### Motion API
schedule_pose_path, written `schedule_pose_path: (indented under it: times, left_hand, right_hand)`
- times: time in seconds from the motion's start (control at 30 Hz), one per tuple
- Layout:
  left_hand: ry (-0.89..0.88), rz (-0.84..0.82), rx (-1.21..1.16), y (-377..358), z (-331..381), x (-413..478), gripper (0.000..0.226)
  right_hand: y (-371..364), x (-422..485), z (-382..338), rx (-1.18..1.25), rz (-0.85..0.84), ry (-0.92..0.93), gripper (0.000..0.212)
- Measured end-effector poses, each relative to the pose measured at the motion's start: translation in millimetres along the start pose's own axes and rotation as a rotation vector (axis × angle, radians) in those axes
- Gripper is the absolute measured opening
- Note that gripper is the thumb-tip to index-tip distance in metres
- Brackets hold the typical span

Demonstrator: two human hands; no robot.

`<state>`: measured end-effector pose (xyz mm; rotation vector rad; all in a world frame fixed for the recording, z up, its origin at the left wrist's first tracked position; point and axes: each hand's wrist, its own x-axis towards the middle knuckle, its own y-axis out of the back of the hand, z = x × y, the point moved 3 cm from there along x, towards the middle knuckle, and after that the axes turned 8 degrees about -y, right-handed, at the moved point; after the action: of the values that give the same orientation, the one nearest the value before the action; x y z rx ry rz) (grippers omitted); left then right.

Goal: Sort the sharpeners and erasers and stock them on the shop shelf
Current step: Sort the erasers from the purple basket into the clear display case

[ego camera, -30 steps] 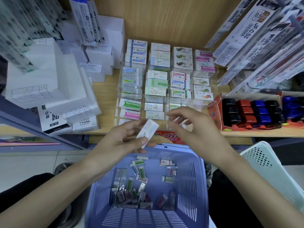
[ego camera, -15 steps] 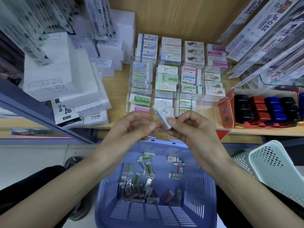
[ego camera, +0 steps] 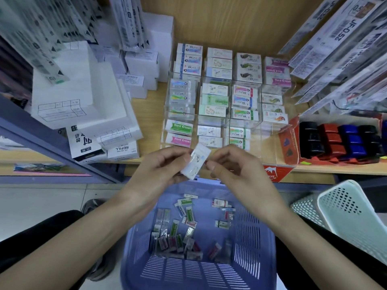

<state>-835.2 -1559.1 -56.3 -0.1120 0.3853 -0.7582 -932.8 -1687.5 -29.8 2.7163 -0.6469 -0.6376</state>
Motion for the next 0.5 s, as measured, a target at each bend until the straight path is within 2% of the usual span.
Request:
schedule_pose_path:
  times: [0.07,0.13,0.23,0.4,0.5]
  left_hand:
    - [0.007,0.005,0.036,0,0,1,0.023]
    - [-0.01,0.008,0.121,0,0,2,0.018]
    - [-0.04,0.021,0.225,-1,1,2,0.014]
    - [-0.081,0.117,0.342,5,6,3,0.011]
    - [-0.064,0.14,0.306,10,13,4,0.013]
  right_hand:
    - [5,2,1,0.048,0.018,0.02,0.036]
    - [4,2,-3,-0.092,-0.077,0.151,0.054]
    - [3,7,1,-0.266,-0.126,0.268,0.037]
    - [25,32,12,-0.62,0.23,0.29,0.029]
    - [22,52,12,-0.932,0.249,0.307,0.027]
